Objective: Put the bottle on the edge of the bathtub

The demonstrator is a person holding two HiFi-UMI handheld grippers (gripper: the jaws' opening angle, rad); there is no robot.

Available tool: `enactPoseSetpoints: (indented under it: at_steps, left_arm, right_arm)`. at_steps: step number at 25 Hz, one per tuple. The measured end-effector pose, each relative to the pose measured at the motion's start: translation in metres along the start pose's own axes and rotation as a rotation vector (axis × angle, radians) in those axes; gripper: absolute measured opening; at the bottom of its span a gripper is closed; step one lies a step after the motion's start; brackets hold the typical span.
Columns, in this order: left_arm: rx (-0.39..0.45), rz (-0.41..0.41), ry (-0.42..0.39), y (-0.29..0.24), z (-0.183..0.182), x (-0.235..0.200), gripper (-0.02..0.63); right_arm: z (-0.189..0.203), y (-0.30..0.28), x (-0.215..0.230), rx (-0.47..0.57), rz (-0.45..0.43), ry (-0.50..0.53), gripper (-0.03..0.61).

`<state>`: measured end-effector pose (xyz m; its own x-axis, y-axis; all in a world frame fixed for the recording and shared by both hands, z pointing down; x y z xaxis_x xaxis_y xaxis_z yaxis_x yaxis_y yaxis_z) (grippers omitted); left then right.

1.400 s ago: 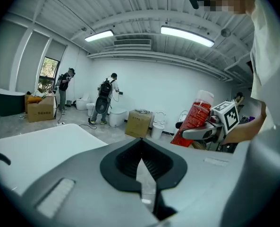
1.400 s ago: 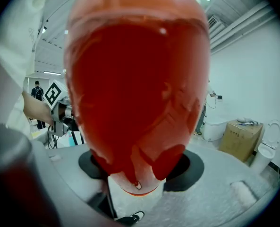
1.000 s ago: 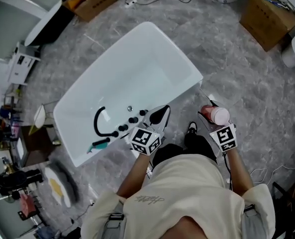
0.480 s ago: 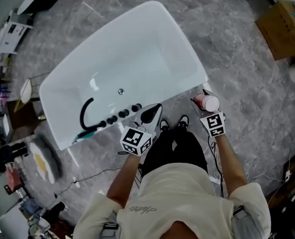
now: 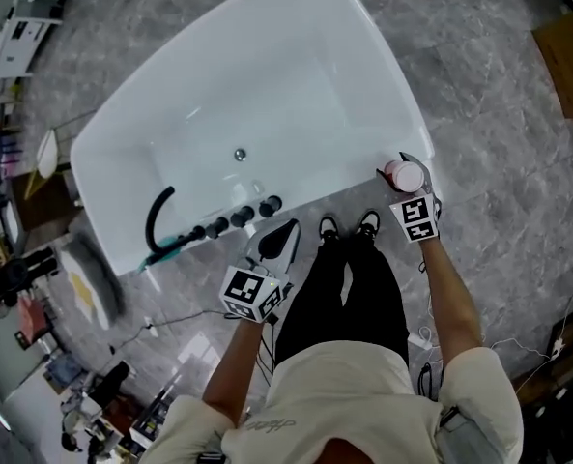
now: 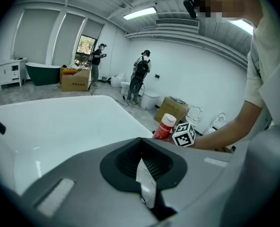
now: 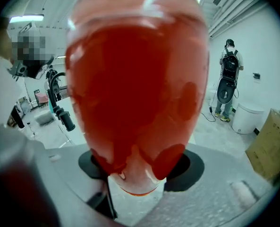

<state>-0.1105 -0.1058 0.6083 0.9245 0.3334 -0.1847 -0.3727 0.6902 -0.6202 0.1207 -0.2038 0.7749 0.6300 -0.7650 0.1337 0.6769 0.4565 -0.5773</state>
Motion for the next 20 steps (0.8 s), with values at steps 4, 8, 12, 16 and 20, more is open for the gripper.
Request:
enactPoseSetpoints:
  at_steps: [4,8,12,16,20]
  left_arm:
    - [-0.032,0.013,0.005,-0.004,0.007,0.001,0.011]
    - [-0.019,0.001,0.024,-0.010,0.003,-0.001,0.011]
    - [-0.014,-0.007,0.034,-0.013,0.002,-0.005,0.011]
    - [-0.015,-0.012,0.040,-0.013,0.003,-0.007,0.011]
    - [-0.012,-0.015,0.034,-0.011,0.003,-0.009,0.011]
  right_arm:
    - [0.005,-0.017,0.005,0.002,-0.003,0.005,0.282]
    - [0.005,-0.025,0.011,0.012,0.007,0.000,0.284]
    - [0.000,-0.032,0.008,0.020,-0.002,0.032,0.284]
    - [0.001,-0.033,0.007,0.022,0.020,0.055,0.287]
    - [0.003,-0.032,0.007,0.024,0.028,0.064,0.291]
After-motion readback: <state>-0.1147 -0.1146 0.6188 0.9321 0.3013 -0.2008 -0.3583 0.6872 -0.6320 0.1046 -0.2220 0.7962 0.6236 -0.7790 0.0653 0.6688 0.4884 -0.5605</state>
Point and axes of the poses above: the fingertips, and each gripper's own axes: y backward along the fingers, x to its right, z out of its underside, the point moved 4 cm from there along y, backward along the fingers, and after that the axes turned 14 degrees about -z, right-handed, at the moved point
